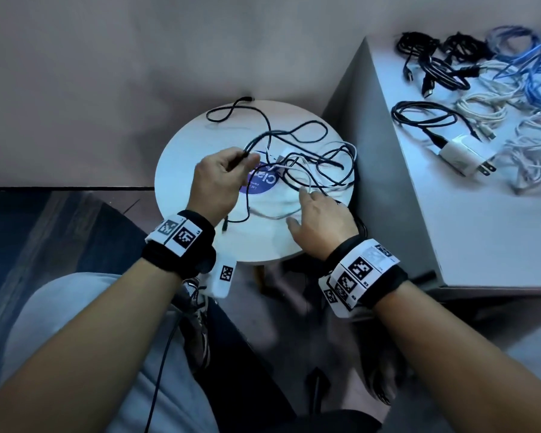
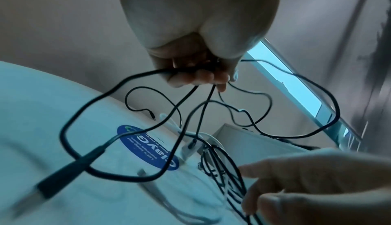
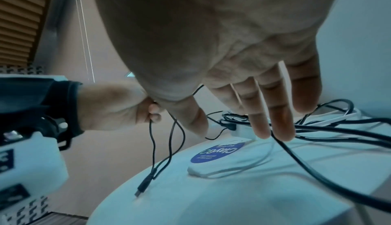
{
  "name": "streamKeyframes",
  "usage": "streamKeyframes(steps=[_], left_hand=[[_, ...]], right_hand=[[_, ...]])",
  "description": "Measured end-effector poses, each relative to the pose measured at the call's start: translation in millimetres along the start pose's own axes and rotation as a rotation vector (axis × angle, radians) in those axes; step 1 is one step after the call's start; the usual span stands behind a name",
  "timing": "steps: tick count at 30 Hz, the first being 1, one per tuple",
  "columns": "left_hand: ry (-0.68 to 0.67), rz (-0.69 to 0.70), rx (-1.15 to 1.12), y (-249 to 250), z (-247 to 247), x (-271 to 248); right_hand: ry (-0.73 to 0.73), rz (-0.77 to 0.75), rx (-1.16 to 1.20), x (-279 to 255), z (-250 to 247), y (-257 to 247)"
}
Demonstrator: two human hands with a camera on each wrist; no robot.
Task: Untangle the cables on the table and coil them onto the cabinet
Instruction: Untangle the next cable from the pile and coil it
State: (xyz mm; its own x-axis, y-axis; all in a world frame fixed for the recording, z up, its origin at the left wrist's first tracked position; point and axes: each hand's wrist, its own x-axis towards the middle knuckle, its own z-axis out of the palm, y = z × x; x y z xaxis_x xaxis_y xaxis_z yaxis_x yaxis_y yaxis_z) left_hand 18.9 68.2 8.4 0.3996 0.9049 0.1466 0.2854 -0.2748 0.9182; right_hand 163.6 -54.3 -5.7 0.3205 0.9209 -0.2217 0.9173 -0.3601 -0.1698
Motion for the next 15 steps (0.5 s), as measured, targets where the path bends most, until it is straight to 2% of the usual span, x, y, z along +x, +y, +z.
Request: streamKeyframes(steps=[4, 11, 15], left_hand=[[0.062, 0.033, -0.289, 13.0, -3.5, 0.9], [-0.007, 0.010, -0.674, 29.1, -16.6, 3.5], [-0.055, -0.044, -0.725, 29.0, -18.8, 2.4]], right_hand=[[-0.012, 0.061, 0.048, 3.0, -0.2, 6.5], [-0.022, 0.015, 0.186, -0.1, 1.1, -1.7], [0.044, -0.056, 0.348, -3.8, -5.2, -9.1]])
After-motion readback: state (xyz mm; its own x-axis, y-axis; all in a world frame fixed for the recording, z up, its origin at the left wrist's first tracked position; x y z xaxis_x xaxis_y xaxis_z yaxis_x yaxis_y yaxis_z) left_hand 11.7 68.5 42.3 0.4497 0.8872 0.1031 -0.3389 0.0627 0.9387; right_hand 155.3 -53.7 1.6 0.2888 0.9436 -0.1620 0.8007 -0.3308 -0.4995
